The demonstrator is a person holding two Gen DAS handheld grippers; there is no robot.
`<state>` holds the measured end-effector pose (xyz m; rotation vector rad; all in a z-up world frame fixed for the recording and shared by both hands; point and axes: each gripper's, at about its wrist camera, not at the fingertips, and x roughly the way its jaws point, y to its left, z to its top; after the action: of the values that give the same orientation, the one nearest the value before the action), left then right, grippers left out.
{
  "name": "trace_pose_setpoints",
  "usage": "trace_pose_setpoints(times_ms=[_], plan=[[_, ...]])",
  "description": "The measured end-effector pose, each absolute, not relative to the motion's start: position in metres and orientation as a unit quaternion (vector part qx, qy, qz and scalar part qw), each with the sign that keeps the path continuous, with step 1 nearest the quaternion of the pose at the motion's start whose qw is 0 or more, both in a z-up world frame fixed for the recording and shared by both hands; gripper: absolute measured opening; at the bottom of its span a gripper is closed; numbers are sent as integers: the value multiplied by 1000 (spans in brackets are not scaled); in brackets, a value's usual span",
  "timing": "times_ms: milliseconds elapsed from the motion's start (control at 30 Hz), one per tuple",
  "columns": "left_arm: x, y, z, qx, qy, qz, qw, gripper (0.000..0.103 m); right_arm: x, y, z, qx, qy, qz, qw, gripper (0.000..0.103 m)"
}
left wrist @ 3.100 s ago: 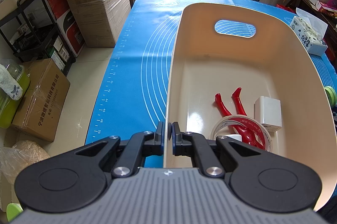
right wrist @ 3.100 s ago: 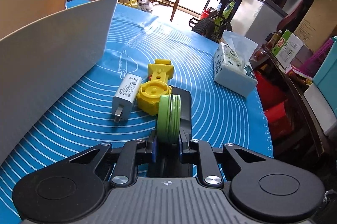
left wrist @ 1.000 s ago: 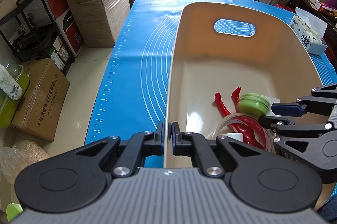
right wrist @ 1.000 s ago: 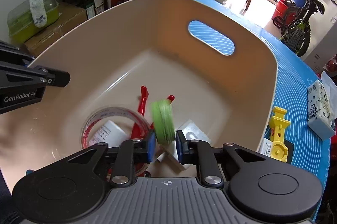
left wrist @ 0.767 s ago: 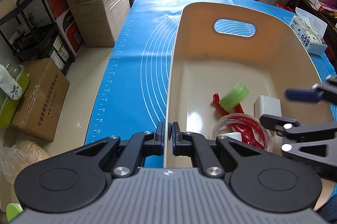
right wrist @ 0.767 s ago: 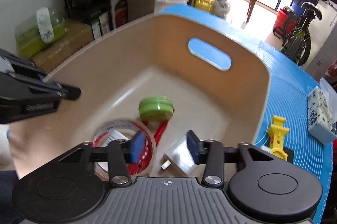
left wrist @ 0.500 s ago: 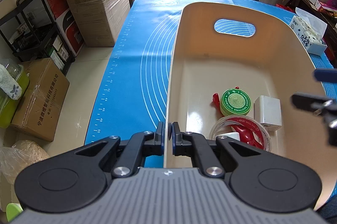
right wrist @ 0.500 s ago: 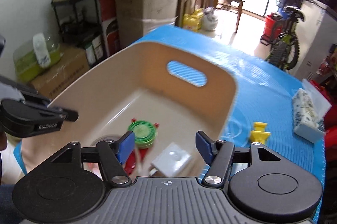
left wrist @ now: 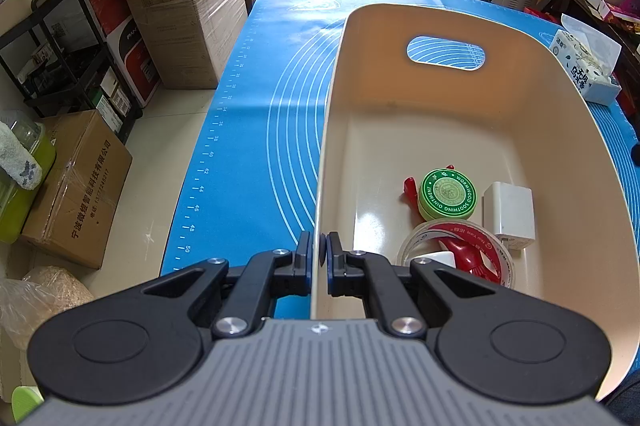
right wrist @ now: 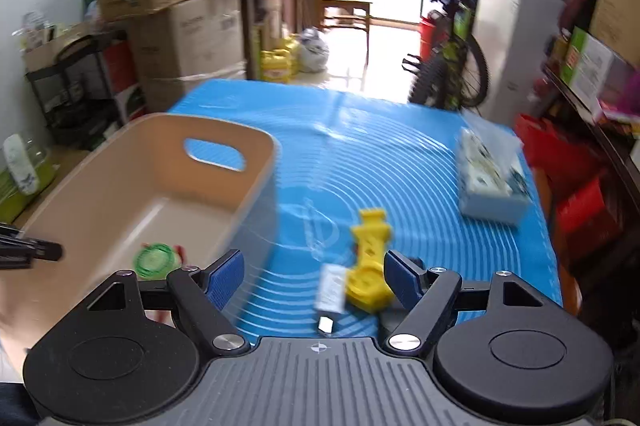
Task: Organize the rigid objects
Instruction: 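Move the right tool to the small white charger and close on it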
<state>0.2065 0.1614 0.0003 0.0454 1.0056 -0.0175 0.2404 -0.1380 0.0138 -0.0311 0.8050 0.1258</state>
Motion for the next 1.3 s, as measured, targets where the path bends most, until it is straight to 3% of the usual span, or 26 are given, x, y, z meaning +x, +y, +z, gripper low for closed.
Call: trace_pose_setpoints(times_ms=[200,367,700,833,1200,1233,1300], plan=[[207,159,-1,23,483,-8,875,8,245,-151,-25,-16,407,53,912,78],[208,160,0,23,483,-8,875,8,248,-140,-46,-46,416,61,906,68],[208,160,0,22,483,-9,875,8,266,-121,-66,-66,430,68,898,59],[208,160,0,22,483,-8,875,8,275,-113,-74,-70,438,59,894,50],[208,160,0,23,483,-8,875,8,294,-105,-88,-67,449,31,891,45],[208,160,0,22,483,-8,875,8,296,-106,-88,-61,450,32,890,33],[208,160,0,22,483,-8,875,8,297,-111,-88,-43,450,30,892,32]])
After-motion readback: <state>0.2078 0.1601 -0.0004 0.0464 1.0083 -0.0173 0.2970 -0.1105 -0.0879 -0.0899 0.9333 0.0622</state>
